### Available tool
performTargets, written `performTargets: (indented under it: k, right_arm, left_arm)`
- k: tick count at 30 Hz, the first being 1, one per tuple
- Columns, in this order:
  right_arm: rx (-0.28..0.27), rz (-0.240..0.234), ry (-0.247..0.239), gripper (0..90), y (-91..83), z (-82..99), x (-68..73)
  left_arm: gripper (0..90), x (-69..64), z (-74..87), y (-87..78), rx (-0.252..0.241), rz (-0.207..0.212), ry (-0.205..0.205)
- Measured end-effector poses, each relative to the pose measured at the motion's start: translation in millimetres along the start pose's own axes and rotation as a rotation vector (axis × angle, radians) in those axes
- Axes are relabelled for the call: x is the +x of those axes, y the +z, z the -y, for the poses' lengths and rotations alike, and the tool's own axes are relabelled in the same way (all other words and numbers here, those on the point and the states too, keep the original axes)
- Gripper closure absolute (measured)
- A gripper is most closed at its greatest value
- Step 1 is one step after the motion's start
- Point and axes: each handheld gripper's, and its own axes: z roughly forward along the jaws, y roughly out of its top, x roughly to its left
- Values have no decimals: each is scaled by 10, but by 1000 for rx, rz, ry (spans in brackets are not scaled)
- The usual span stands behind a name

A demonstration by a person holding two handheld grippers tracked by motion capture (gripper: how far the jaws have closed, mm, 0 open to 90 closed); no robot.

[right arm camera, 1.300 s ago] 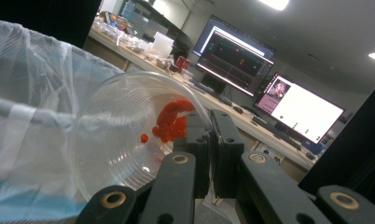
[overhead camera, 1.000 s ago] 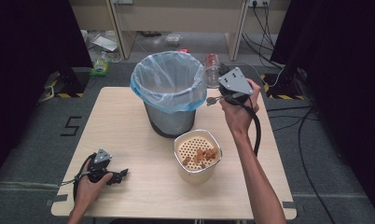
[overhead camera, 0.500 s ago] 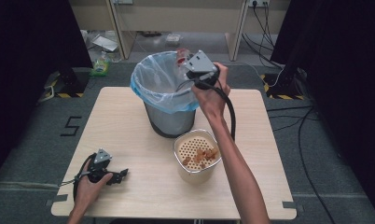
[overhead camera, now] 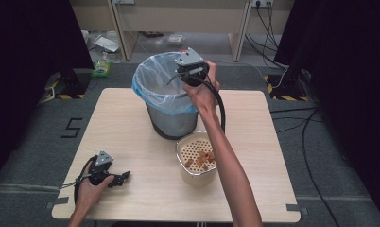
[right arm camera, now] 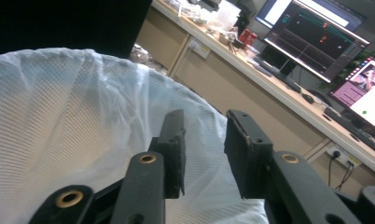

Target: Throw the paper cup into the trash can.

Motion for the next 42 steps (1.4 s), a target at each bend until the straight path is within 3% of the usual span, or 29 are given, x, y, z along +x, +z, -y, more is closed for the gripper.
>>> performTargets:
  k: [4, 9, 13, 15, 23, 30, 34, 42]
  right_arm:
    - [28, 1, 13, 603, -101, 67, -89]
    - [30, -1, 85, 536, -283, 203, -232]
    - [33, 1, 116, 500, -457, 341, -353]
    - [36, 2, 153, 477, -546, 419, -415]
    - [70, 17, 220, 420, -841, 843, -596]
    - [86, 24, 254, 393, -1029, 1205, -593]
    - [110, 25, 243, 396, -1126, 1421, -524]
    - [151, 32, 272, 398, -1296, 1910, -391]
  left_arm:
    - [0, 0, 0, 0, 0, 0, 0]
    - [0, -1, 0, 0, 0, 0, -1]
    - [0, -1, 1, 0, -1, -1, -1]
    - [0, 0, 1, 0, -1, -1, 1]
    - [0, 0, 0, -1, 0, -1, 1]
    - [0, 0, 0, -1, 1, -1, 1]
    - [0, 0, 0, -1, 1, -1, 1]
    - [0, 0, 0, -1, 1, -1, 1]
